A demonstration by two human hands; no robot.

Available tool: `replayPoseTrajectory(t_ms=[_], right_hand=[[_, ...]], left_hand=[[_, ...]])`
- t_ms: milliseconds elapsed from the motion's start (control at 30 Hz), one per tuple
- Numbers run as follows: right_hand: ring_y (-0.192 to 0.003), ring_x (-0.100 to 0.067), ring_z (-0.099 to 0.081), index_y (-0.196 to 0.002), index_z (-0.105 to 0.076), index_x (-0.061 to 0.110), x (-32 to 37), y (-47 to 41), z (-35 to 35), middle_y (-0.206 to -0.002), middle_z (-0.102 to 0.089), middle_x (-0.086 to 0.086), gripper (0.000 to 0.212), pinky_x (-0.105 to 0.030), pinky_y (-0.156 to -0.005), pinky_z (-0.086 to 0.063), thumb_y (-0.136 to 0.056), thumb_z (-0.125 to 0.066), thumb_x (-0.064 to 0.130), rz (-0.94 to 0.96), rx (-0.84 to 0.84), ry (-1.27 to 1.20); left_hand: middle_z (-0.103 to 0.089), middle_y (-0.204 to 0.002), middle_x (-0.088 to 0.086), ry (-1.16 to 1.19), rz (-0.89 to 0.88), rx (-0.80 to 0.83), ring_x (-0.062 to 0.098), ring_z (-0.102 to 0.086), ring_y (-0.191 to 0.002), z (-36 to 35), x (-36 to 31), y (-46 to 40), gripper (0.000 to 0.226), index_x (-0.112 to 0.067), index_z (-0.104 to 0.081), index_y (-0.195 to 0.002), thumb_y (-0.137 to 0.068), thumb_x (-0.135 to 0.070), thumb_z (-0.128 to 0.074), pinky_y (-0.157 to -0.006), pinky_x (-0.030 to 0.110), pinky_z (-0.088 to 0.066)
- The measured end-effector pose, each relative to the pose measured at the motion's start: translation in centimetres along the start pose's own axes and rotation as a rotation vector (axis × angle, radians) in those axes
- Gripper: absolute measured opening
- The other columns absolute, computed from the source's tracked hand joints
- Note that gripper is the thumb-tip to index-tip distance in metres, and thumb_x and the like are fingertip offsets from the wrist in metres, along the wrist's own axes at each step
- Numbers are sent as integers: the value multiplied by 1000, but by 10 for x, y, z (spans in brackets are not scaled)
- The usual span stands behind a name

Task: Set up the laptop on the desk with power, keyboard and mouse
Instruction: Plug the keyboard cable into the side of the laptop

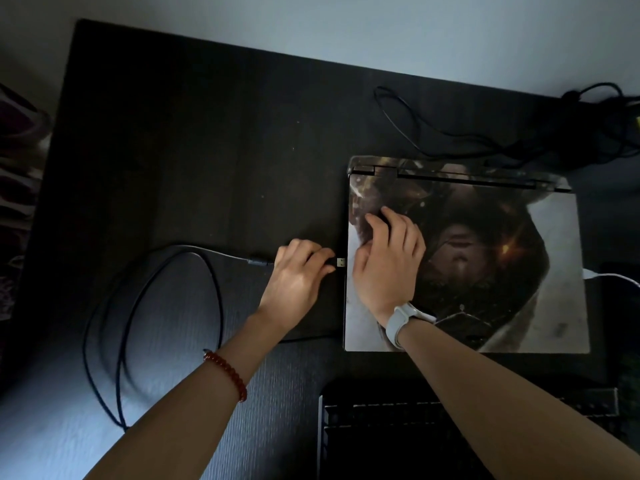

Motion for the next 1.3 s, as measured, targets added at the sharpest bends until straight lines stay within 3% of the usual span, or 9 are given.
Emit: replayPoseTrajectory(t_ms=[667, 833, 1033, 1300], right_hand=[[-120, -31, -45, -116, -53, 14, 1, 0, 0, -127, -54, -10, 42, -50, -104, -34, -78, -37, 23, -3, -1, 34], [-119, -31, -46, -115, -53, 15, 0, 1, -1, -127, -54, -10, 42, -49, -104, -35, -77, -38, 23, -4, -7, 51], [-119, -30, -45, -115, -53, 15, 1, 0, -1, -127, -54, -10, 42, -48, -104, -34, -77, -37, 24, -4, -10, 64], [-119, -31, -47, -115, -53, 14, 2, 1, 1, -126, -54, -11, 42, -49, -104, -35, -79, -35, 23, -8, -1, 67]], left_hand=[[-56, -77, 13, -3, -38, -9, 18, -41, -78, -2, -5, -4, 18, 0, -66, -95, -85, -12, -57, -64, 35, -41], [-57, -78, 16, 6, -106, 41, 27, -52, -73, -2, -5, -9, 15, 3, -66, -95, -82, -5, -65, -63, 40, -48], [-55, -77, 15, 43, -87, 51, 26, -52, -71, 0, -8, -7, 19, 2, -66, -95, -86, -11, -55, -64, 39, -49], [-56, -77, 14, 68, -72, 94, 25, -53, -71, 0, -7, -11, 21, 2, -66, -95, -85, -13, -56, -64, 35, -49]])
Point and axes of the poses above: each hand's wrist, its own y-axis away from the middle knuckle, its own z-axis out of the back of the hand, x = y × z, the point moved 7 cm from there along -y, towards the middle knuckle
